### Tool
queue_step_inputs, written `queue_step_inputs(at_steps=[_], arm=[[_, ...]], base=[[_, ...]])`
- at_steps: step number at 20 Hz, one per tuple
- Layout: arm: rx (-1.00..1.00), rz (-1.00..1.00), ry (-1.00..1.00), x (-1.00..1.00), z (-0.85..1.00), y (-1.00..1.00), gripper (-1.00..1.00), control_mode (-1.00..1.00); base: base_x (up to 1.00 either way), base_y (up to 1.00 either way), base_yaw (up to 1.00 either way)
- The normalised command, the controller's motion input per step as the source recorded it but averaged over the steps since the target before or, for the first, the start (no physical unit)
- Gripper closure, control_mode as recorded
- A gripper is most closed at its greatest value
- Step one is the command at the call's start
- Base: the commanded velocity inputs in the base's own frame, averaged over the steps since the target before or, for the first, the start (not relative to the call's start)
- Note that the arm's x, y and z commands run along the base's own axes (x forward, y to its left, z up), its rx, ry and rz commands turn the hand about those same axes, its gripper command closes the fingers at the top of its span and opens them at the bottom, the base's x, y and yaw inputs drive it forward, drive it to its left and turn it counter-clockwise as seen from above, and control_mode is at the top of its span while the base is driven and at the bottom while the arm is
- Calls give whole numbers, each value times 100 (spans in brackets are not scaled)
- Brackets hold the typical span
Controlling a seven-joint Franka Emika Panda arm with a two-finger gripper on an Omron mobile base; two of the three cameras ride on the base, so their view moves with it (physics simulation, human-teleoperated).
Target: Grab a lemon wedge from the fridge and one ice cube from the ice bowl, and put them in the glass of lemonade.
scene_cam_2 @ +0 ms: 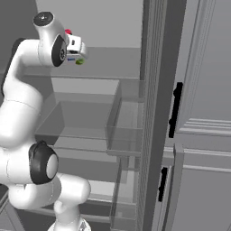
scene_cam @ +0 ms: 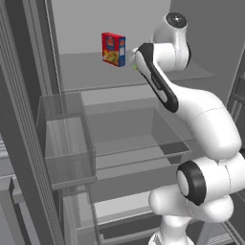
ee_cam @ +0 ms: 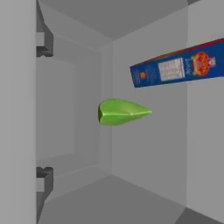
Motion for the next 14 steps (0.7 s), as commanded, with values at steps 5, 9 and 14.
queue_step_inputs(at_steps=[5, 9, 14], arm=[[0, 4, -6, 6, 2, -3, -100, -100], [0, 5, -10, -4, 10, 0, -100, -100], [0, 2, -14, 7, 0, 11, -100, -100]], base=[[0, 0, 0], [0, 0, 0], [0, 0, 0]])
